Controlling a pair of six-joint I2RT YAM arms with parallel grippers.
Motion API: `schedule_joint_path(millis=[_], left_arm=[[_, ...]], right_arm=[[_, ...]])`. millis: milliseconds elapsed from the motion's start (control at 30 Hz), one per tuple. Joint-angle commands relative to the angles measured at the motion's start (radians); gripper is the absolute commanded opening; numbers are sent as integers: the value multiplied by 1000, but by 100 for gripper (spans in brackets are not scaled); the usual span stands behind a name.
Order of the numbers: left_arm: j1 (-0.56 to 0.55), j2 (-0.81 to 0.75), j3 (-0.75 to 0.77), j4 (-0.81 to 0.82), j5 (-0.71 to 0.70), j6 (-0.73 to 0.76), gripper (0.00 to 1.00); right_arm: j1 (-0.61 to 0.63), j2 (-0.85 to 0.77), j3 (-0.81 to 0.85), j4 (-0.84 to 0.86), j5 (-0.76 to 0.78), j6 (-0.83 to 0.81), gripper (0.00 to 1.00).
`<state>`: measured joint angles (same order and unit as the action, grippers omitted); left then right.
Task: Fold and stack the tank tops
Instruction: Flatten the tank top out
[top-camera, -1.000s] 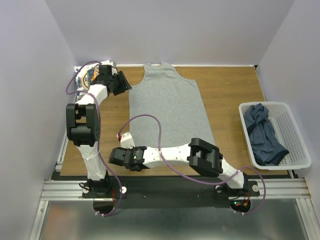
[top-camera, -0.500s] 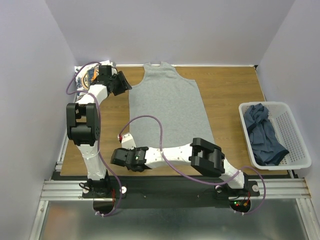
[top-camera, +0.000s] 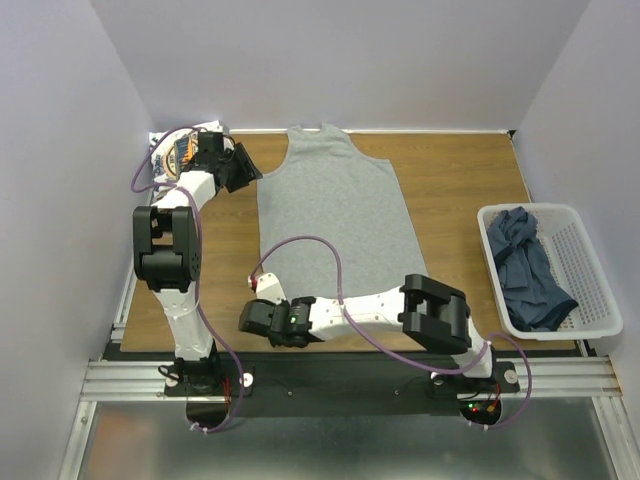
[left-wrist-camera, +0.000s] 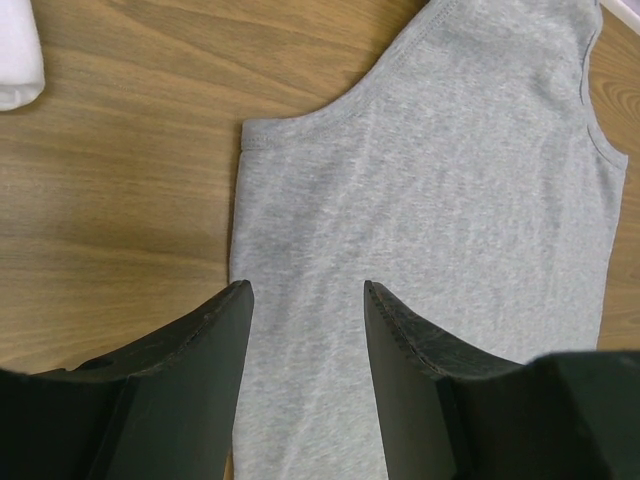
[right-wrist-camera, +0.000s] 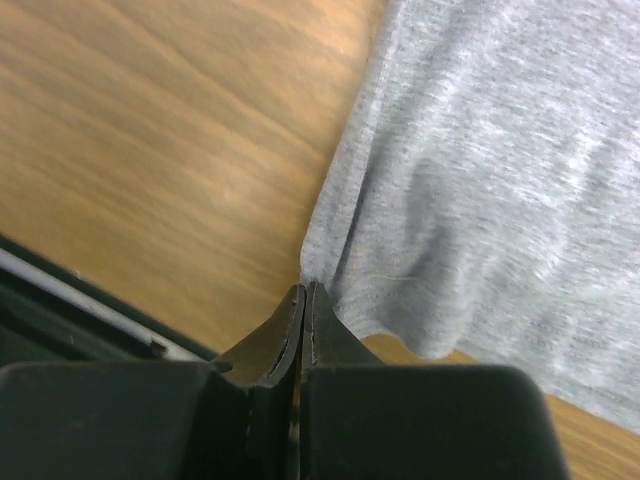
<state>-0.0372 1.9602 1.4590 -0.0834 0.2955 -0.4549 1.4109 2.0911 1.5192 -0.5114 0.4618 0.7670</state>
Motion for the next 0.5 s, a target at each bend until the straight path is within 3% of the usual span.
schedule_joint_path(millis=[0, 167, 467], left_arm=[[3, -69, -29, 42, -19, -21, 59], [3, -72, -57, 53, -29, -28, 60], [3, -32, -60, 36, -70, -2, 60]], right_arm=[[14, -115, -48, 91, -58, -40, 0], [14, -186, -106, 169, -150, -44, 0], [14, -253, -155, 185, -181, -22, 0]])
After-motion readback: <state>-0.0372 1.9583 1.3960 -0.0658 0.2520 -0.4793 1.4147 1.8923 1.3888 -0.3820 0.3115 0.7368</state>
